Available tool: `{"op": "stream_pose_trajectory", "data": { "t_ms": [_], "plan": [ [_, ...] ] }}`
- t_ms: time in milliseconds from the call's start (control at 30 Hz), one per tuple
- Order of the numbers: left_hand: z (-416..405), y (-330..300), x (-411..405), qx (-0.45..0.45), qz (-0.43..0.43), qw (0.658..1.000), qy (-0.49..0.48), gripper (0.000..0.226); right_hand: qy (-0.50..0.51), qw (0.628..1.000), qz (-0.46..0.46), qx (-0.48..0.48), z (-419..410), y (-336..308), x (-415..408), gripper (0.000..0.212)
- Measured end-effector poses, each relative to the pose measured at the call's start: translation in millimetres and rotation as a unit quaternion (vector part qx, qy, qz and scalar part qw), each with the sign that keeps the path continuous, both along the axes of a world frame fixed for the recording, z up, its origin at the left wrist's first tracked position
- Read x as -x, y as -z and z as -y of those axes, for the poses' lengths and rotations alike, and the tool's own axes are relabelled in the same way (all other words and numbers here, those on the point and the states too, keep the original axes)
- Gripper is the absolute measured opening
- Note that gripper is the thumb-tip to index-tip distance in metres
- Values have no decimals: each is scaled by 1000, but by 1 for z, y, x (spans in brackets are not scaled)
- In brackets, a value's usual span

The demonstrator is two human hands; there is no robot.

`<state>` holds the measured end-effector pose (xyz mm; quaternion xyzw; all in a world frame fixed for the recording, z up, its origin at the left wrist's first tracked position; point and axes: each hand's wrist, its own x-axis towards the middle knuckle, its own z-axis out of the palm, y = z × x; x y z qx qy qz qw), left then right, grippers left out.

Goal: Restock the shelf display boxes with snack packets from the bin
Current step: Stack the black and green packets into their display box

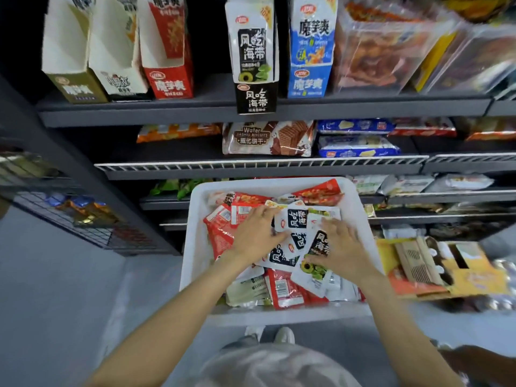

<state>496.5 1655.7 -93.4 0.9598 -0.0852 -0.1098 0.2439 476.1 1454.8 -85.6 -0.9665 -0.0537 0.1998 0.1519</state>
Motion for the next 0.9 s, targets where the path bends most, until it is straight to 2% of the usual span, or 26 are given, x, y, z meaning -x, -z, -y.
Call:
{"op": "stream_pose_trajectory", "data": {
  "t_ms": [100,200,267,300,333,400,500,600,667,767,833,900],
  "plan": [
    [19,7,-15,-36,4,999,-24,72,-10,999,-7,-40,-1,2,4,98],
    [24,8,-28,-66,-12,997,-29,78,-9,997,49,57,-1,2,2,106],
    [20,5,-34,-57,-42,997,-41,76,-12,988,81,129,-3,-1,0,108],
    [17,2,-35,-40,-46,997,-50,73,-5,987,96,129,-4,-2,-1,106],
    [13,1,-35,-15,-44,997,-60,69,5,989,103,103,-4,-3,-2,101],
    [3,-3,-33,46,-39,995,-82,57,41,995,90,-20,-3,-6,-6,87],
    [-17,-4,-27,166,-45,977,-127,38,107,976,61,-180,4,-16,-14,72],
    [-33,-2,-21,252,-62,948,-185,36,137,957,99,-237,11,-18,-21,67],
    [-38,1,-16,279,-58,935,-210,34,162,945,119,-257,11,-19,-23,73],
    [-41,0,-9,310,-39,920,-236,27,204,938,88,-268,9,-15,-22,82],
    [-42,1,-5,336,-25,907,-254,22,228,929,55,-288,9,-5,-21,71],
    [-42,-1,-1,364,-14,892,-268,20,266,897,34,-351,7,1,-18,44]
  ]
}}
